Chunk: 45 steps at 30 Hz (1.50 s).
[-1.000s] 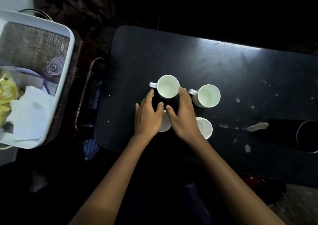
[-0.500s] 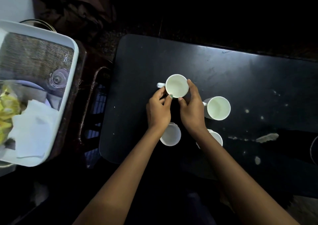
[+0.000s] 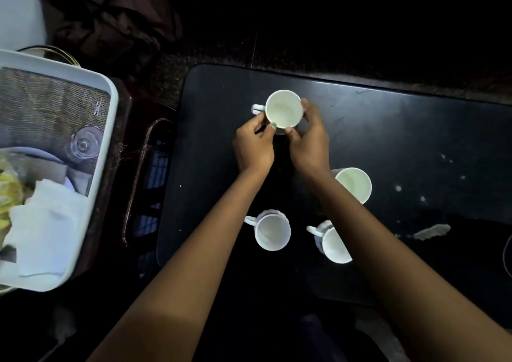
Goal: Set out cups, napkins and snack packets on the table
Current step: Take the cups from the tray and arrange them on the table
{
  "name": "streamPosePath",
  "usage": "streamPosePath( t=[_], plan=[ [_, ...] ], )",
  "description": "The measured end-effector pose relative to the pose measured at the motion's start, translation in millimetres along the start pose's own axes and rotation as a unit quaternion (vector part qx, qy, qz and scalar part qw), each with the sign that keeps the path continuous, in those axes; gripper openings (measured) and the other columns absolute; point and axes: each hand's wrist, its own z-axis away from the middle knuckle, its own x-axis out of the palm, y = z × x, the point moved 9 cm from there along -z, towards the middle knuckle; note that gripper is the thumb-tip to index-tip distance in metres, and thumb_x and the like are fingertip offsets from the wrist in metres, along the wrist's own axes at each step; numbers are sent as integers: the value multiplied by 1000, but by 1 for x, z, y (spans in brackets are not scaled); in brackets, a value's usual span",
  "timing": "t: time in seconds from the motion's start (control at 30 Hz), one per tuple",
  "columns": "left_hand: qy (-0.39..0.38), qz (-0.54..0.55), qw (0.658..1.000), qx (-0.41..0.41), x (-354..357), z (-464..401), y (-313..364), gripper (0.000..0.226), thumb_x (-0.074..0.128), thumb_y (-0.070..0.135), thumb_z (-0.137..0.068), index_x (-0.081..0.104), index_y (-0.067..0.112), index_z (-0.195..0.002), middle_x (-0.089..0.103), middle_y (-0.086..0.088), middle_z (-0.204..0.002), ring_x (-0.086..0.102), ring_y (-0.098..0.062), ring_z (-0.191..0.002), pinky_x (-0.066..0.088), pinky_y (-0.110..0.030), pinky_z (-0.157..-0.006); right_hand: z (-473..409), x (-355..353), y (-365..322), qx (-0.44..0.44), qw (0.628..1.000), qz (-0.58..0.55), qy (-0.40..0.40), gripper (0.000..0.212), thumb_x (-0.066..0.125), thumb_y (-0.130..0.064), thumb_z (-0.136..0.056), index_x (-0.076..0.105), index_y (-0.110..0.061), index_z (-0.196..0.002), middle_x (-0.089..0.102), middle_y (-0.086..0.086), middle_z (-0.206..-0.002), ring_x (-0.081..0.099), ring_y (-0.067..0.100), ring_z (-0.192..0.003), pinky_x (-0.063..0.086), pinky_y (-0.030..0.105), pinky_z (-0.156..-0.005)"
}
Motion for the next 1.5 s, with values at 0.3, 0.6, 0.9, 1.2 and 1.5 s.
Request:
streamPosePath(
  t=[0.3, 0.6, 0.9, 1.2, 1.5],
  plan=[
    [0, 7, 1000, -7, 3, -12, 5, 33, 62, 5, -86, 64, 5, -119, 69, -5, -115, 62, -9, -102, 49, -26, -95, -16, 2, -1, 3, 1000, 12, -23, 58, 58, -3, -86, 37, -17, -139, 51, 3, -136, 54, 21, -119, 41, 27, -100],
    [-10, 12, 998, -67, 8, 42, -15, 39, 57, 17, -91, 55, 10, -129, 61, -4, -129, 58, -6, -104, 44, -22, -94, 17, -75, -3, -48, 993, 38, 98, 42, 55, -9, -85, 52, -13, -127, 49, 4, -125, 53, 19, -104, 46, 41, -95],
    [-160, -25, 980, -120, 65, 131, -46, 42, 54, 12, -90, 53, 15, -132, 57, 3, -134, 56, -12, -118, 43, -28, -101, 75, -125, 93, 114, 988, -1, 100, 37, 53, -4, -89, 59, -15, -123, 53, 2, -126, 53, 9, -103, 36, 7, -82],
    [-172, -39, 980, -89, 81, 130, -29, 38, 46, -2, -85, 64, 11, -117, 62, 19, -91, 58, 14, -81, 47, -15, -85, 89, -108, 111, 168, 980, -91, 62, 44, 48, 0, -88, 56, -18, -127, 63, -1, -123, 58, 13, -112, 48, 43, -100],
    [-146, -13, 986, -78, 92, 106, -6, 43, 43, -6, -83, 63, 9, -119, 63, 10, -99, 58, -4, -97, 45, -21, -90, 44, -102, 94, 146, 984, -93, 48, 53, 48, 4, -84, 51, -15, -133, 61, 0, -129, 57, 9, -117, 44, 38, -105]
  ],
)
